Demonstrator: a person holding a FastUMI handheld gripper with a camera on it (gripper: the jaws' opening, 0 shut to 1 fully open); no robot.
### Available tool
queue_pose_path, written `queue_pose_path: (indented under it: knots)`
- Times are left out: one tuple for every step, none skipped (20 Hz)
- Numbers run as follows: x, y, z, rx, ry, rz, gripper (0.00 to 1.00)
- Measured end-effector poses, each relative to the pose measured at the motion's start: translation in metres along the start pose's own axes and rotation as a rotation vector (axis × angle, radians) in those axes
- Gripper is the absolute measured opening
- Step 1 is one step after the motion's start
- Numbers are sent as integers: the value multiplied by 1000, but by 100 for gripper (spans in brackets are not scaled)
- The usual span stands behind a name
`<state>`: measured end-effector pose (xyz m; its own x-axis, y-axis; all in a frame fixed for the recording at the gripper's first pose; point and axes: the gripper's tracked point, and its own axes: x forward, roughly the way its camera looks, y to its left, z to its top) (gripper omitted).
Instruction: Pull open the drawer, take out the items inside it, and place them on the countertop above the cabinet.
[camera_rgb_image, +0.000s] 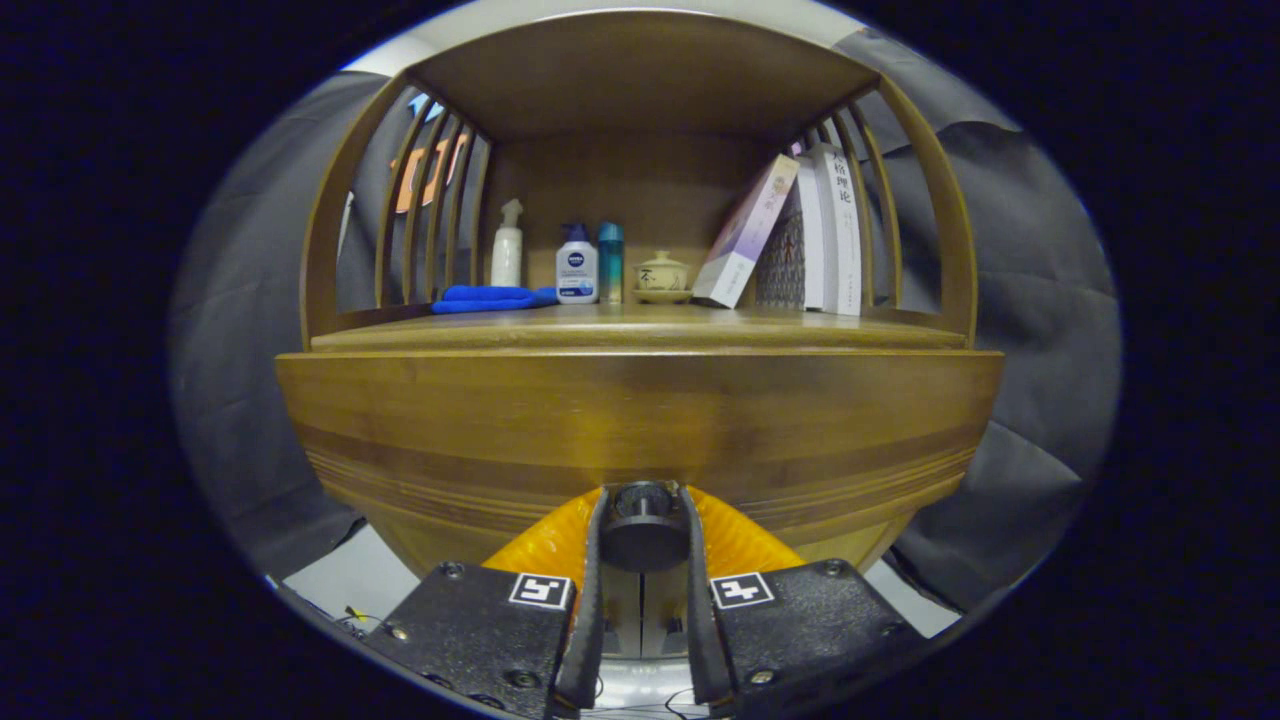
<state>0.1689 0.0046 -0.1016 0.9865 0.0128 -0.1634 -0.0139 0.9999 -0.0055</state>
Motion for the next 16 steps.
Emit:
queue_pose_path:
  knots:
    - [-8,0,-2,2,1,0,38]
    - [-16,0,-4,4,2,1,38]
    - [-22,0,-5,5,2,3,38]
    - [-30,0,-9,6,2,5,37]
    - [-39,1,-10,8,3,7,37]
    - [-46,0,-13,10,4,7,38]
    - [-54,0,-15,9,3,7,37]
    - [-62,0,-17,9,3,9,38]
    - [-70,0,-19,10,5,10,37]
    - [-78,0,-21,9,8,14,38]
    - [-85,0,-22,13,8,16,38]
    - [-92,0,-25,14,10,18,38]
    - [-98,-1,-28,22,12,16,38]
    - [-105,-2,-32,25,17,14,37]
    - [-112,-2,-37,28,25,12,37]
    - [-119,-1,-39,39,20,24,37]
